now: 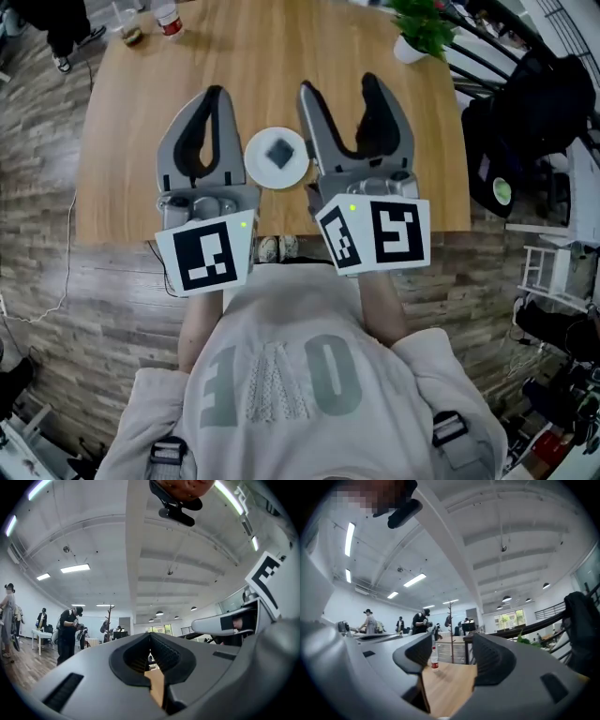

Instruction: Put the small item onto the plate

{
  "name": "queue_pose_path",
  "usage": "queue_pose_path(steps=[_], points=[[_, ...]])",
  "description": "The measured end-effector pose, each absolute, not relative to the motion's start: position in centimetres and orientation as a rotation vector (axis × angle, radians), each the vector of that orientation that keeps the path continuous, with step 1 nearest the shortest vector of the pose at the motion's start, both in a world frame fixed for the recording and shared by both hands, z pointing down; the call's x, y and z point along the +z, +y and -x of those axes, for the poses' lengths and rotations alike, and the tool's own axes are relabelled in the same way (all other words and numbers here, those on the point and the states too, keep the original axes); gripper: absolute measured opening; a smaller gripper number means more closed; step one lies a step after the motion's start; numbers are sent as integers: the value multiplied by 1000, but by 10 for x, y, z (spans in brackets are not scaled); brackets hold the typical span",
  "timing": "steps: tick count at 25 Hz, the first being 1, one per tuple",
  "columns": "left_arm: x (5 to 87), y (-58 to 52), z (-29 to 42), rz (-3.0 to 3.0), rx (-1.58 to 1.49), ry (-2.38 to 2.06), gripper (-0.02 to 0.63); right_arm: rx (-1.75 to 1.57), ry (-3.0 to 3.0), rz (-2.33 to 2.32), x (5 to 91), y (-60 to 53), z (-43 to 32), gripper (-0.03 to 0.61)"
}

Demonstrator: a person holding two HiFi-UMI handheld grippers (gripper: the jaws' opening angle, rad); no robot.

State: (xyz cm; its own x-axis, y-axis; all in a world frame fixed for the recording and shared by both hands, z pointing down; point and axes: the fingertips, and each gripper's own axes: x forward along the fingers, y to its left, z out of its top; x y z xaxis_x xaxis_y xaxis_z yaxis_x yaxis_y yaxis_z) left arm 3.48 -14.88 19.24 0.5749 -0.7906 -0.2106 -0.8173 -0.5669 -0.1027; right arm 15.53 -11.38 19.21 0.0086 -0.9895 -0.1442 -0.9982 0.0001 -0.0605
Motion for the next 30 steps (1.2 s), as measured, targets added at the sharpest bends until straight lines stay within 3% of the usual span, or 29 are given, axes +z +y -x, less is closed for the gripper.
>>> queue_pose_path(steps=[3, 4, 6, 30], points=[[183, -142, -45, 2620, 246, 1288, 9, 152, 1947, 2306, 197, -92, -178, 97], [181, -139, -47, 2622, 249, 1270, 9, 172, 1919, 2354, 200, -86, -182, 56], [178, -136, -51, 2625, 255, 1242, 9, 186, 1891, 2404, 205, -78, -186, 31], [172, -116, -62, 2617, 265, 1195, 9, 162, 1930, 2430, 215, -55, -190, 16]])
